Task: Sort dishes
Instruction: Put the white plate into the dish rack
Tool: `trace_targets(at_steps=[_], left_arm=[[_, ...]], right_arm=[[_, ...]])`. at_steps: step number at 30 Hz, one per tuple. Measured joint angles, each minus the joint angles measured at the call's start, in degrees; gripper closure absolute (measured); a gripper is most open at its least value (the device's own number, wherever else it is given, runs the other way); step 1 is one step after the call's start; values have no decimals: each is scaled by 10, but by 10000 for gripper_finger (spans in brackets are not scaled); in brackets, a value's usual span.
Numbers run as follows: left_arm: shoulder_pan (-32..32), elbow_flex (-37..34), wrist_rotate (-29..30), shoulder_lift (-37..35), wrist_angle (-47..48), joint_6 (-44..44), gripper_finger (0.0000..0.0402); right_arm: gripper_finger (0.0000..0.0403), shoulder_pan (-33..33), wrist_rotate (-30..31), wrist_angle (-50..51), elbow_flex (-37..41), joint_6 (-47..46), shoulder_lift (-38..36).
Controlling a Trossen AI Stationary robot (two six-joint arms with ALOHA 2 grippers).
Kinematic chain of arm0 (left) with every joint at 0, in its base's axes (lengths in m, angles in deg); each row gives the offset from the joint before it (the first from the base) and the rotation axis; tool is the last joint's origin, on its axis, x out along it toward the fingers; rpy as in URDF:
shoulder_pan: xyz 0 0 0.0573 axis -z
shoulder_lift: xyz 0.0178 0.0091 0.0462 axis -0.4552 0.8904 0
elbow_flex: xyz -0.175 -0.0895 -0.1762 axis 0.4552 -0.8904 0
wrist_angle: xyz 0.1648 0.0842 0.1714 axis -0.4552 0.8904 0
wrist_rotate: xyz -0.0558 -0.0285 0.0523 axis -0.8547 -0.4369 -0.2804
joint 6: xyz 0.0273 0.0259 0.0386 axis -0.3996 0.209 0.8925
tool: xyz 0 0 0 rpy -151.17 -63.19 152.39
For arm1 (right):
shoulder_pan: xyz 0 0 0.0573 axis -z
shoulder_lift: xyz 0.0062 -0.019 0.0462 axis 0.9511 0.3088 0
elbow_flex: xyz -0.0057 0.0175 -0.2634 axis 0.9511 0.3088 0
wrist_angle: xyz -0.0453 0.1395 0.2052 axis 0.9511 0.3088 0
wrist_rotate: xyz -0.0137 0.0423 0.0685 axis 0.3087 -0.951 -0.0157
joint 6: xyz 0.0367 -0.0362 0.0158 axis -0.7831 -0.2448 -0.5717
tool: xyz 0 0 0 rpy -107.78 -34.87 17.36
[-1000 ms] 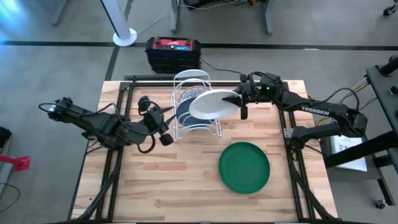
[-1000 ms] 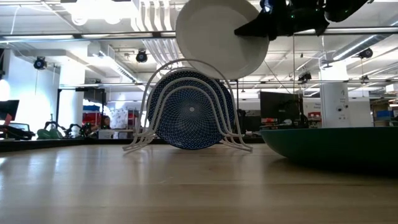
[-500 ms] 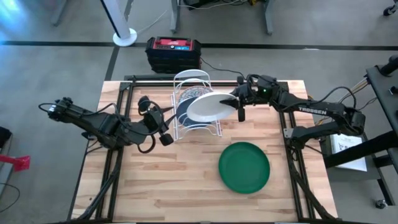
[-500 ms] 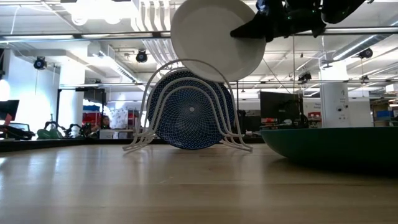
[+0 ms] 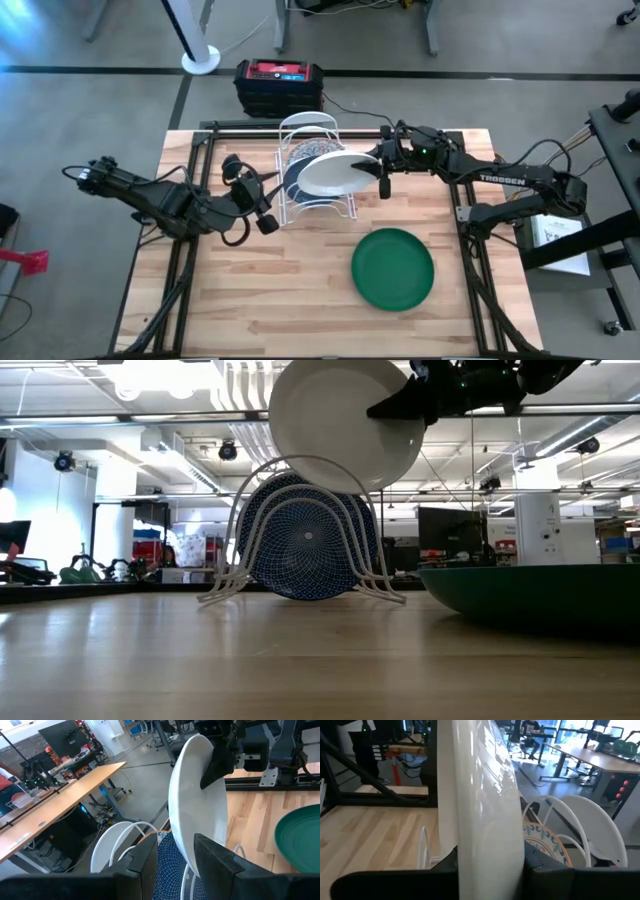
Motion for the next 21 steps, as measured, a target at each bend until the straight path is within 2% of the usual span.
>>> trace_targets(at_steps=[21], left_arm=[[0,0,0,0,0,-8,285]], right_arm=[[348,-21,31,14,1,-5,1]])
